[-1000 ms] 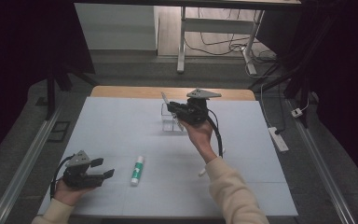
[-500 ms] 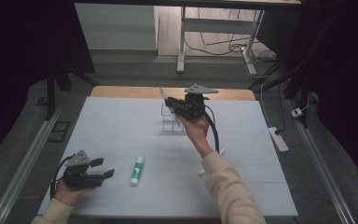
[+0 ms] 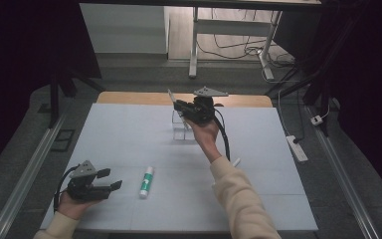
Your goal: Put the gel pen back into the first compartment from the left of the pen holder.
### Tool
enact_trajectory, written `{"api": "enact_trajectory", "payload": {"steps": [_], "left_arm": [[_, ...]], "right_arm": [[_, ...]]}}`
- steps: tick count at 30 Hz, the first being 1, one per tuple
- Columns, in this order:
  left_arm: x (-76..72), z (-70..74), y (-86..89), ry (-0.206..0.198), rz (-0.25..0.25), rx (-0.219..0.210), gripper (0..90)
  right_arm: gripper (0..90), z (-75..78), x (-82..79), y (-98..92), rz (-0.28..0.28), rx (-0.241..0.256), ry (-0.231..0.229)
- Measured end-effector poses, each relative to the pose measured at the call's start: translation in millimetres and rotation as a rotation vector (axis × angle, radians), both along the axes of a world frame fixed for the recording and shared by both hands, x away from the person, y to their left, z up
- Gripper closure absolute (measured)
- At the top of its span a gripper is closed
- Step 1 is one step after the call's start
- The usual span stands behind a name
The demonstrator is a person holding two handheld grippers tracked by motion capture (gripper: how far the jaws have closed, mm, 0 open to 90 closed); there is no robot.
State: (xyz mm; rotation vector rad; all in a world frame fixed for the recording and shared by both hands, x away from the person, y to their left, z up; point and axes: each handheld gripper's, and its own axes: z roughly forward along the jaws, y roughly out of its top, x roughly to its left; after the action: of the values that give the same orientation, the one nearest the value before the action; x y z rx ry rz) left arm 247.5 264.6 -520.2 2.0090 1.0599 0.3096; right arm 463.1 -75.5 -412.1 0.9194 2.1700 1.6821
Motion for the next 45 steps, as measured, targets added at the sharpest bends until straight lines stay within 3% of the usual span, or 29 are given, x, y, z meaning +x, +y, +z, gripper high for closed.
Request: {"api": "enact_trajectory", "payload": {"steps": [20, 32, 39, 42, 45], "left_arm": [[0.6, -0.5, -0.4, 0.002, -0.006, 0.003, 30.9], [0.7, -0.7, 0.5, 0.005, -0.007, -0.003, 30.8], [0.9, -1.1, 0.3, 0.006, -0.009, -0.001, 30.8], [0.7, -1.1, 0.4, 0.005, -0.008, 0.000, 30.8], [1.0, -1.3, 0.2, 0.007, -0.009, 0.001, 30.7]], "right_arm": [[79.0, -4.4, 33.1, 9.6, -0.057, 0.051, -0.013], [78.7, -13.6, 45.8, 17.8, -0.067, 0.074, -0.020], [77.8, -21.0, 47.8, 18.8, -0.071, 0.060, -0.016], [59.3, -22.2, 47.6, 19.1, -0.093, 0.025, -0.027], [52.1, -20.9, 45.6, 17.6, -0.100, -0.012, -0.036]]}}
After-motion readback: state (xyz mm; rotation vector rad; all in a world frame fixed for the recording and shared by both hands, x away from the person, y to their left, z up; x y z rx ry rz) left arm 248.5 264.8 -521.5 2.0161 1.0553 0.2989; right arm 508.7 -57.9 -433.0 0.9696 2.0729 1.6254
